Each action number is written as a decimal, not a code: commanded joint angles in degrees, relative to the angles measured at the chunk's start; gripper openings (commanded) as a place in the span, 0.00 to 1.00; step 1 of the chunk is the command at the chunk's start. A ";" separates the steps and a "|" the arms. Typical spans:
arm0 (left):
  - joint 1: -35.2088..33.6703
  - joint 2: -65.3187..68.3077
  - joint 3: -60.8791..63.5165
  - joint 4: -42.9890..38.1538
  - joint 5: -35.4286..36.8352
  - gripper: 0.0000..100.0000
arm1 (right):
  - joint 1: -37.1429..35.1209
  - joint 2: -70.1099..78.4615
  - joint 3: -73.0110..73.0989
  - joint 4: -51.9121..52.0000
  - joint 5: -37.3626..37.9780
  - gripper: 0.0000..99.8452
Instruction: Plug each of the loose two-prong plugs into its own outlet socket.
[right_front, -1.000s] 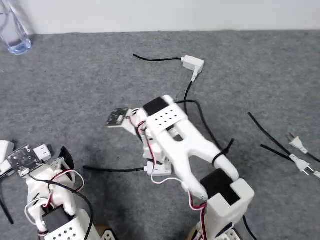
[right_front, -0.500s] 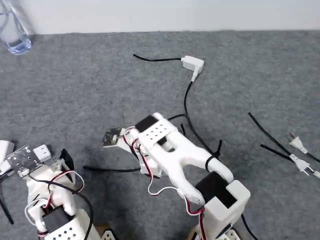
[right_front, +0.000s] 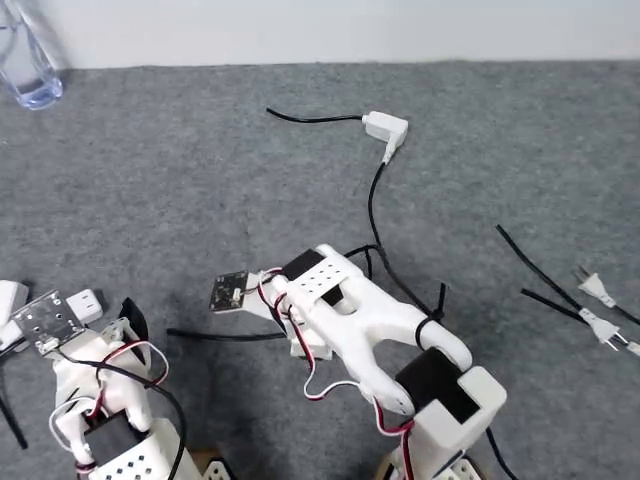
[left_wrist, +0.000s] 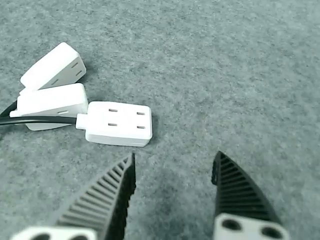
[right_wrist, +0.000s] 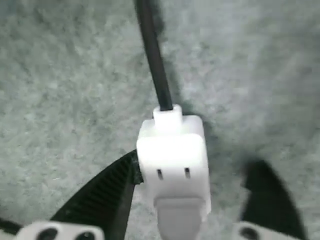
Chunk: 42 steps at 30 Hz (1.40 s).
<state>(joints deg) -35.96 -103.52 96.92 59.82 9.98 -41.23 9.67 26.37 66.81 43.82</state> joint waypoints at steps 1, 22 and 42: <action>-0.09 -0.62 -0.48 0.09 -0.44 0.24 | 0.57 -1.63 -0.09 0.57 0.79 0.02; -0.09 -0.62 -0.48 0.26 -0.44 0.24 | 16.84 -9.10 -39.21 36.00 -1.14 0.01; -0.09 -0.53 -0.48 0.35 -0.44 0.24 | 34.24 9.89 -69.19 36.09 3.69 0.01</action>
<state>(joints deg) -35.87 -103.52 96.92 59.91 9.98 -8.09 16.09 -34.02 100.48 46.99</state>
